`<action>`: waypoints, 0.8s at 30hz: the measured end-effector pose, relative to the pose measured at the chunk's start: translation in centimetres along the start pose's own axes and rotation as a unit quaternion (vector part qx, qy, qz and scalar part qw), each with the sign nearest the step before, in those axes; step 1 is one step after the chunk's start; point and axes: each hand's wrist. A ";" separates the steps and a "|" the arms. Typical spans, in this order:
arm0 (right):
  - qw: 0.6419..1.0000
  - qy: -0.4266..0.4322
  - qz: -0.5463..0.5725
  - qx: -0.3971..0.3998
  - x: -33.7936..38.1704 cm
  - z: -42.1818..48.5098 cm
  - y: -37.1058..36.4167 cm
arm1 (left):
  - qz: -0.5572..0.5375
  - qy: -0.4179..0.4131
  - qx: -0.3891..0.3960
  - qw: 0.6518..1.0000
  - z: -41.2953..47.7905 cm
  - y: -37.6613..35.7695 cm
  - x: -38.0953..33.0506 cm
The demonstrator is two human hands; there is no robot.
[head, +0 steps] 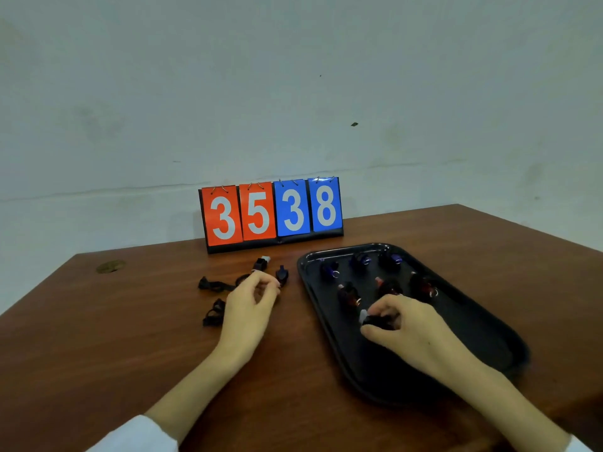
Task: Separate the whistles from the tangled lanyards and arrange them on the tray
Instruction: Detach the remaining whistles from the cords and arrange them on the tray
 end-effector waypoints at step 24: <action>0.992 0.091 -0.022 0.086 6.4 11.9 -2.1 | 0.496 -0.075 -0.126 0.856 6.0 -4.4 1.1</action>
Point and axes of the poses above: each hand's wrist, its own z-axis towards the middle knuckle, its own y-axis out of the back of the hand, x = y × z, and after that the axes turned 11 degrees about y, right-handed
